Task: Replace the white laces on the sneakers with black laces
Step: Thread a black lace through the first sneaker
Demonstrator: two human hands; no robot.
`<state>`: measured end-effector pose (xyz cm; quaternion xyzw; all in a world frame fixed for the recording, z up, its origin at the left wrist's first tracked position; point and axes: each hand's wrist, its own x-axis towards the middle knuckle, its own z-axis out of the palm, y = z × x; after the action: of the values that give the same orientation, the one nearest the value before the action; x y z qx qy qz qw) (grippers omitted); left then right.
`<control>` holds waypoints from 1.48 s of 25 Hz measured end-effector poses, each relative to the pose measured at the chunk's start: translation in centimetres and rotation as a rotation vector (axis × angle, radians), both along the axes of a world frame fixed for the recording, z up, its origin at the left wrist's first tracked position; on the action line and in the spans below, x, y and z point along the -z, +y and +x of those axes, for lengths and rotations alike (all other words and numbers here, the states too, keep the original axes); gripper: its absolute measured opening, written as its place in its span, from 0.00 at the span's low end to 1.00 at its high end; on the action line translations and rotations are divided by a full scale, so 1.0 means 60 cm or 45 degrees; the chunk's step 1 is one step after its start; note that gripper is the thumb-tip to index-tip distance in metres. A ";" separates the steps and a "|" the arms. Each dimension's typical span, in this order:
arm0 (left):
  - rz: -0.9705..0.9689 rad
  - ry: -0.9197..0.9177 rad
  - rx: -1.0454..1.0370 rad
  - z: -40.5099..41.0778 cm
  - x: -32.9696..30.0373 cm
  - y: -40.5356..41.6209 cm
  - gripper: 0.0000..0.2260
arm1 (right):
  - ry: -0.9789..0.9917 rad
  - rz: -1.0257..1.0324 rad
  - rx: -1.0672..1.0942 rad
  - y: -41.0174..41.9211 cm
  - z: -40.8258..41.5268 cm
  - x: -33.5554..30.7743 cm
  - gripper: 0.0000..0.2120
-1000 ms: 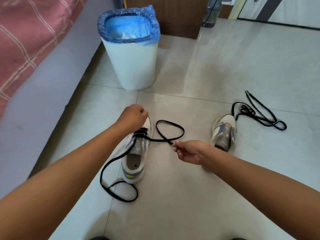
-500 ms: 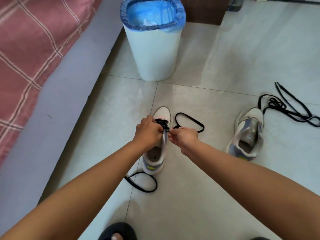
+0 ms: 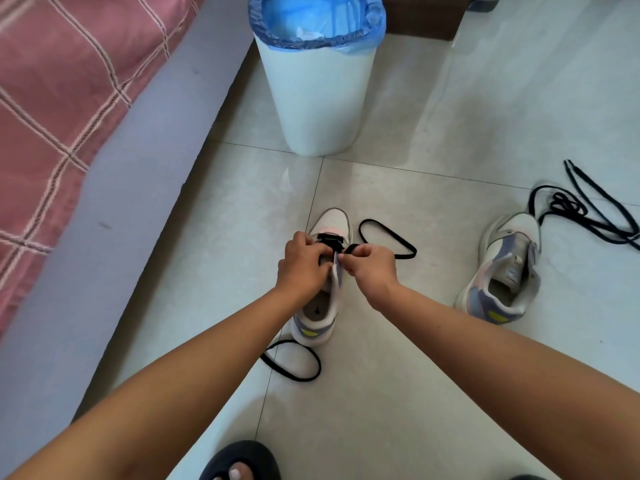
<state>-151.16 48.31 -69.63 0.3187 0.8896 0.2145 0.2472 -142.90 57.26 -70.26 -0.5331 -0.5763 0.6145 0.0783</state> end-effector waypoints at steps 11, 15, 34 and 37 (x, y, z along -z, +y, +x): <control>0.022 -0.002 0.008 -0.001 0.003 0.002 0.05 | -0.064 0.248 -0.546 -0.048 0.040 -0.009 0.02; -0.064 -0.012 0.099 -0.007 -0.013 0.008 0.06 | -0.069 0.255 -0.724 -0.038 0.037 -0.015 0.14; 0.526 -1.323 -0.137 -0.002 -0.059 -0.040 0.10 | -0.196 0.323 -0.438 -0.016 0.059 -0.017 0.10; 0.770 -1.560 -0.481 0.002 -0.077 -0.040 0.14 | -0.179 0.246 -0.415 -0.016 0.057 -0.021 0.06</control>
<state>-151.02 45.91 -65.03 0.0355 0.5320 0.6320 0.5624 -139.49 56.33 -69.03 -0.4643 -0.7153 0.5221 -0.0120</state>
